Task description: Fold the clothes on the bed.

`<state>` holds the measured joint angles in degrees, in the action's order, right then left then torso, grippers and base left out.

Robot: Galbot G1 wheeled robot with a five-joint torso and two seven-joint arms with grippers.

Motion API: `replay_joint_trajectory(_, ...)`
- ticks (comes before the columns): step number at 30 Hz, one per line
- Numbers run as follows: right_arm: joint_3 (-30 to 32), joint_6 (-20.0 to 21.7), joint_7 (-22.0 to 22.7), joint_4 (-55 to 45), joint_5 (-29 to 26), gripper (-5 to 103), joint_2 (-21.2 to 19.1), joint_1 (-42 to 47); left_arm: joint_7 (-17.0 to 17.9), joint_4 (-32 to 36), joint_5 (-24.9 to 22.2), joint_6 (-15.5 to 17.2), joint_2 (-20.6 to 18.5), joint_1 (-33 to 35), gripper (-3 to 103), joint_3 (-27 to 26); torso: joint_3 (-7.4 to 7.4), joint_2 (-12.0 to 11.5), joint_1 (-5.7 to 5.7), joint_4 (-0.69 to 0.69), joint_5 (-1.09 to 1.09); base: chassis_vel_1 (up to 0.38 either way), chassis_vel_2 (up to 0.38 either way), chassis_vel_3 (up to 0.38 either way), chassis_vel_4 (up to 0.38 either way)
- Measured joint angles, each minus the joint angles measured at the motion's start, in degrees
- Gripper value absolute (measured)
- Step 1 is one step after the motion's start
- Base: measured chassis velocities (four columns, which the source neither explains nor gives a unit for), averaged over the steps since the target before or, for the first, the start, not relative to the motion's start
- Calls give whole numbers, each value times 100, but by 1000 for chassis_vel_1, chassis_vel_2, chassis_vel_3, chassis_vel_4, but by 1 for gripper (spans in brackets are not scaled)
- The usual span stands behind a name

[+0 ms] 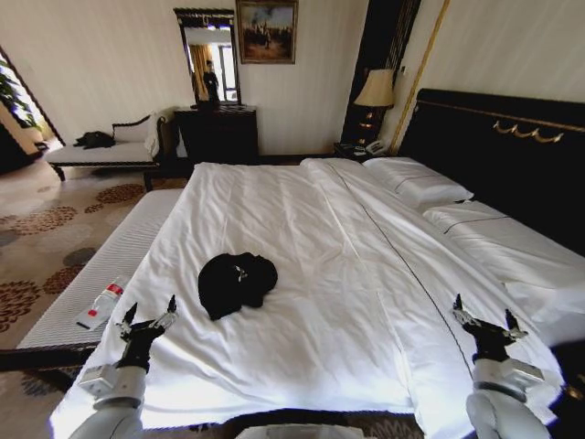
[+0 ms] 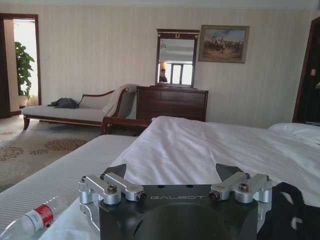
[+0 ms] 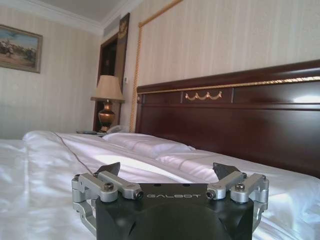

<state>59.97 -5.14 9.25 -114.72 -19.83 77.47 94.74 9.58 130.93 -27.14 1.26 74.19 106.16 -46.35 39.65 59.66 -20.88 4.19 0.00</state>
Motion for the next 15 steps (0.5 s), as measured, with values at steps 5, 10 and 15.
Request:
replay_joint_trajectory(5,-80,-11,-9,-94,52,100,4,2,2,-7,-3,2,-9,-6,100,-11,0,0,-1,-2,-4,155,167,-124,-122)
replay_joint_trajectory(10,-196,-97,-47,-113,265,100,66,31,-3,-29,-7,-2,2,26,100,-21,-1,1,0,0,-1,36,20,-28,-24)
replay_joint_trajectory(15,-361,-187,-40,-120,472,100,108,12,-16,-42,-8,-10,14,31,100,-21,0,0,0,0,2,-20,-6,22,3)
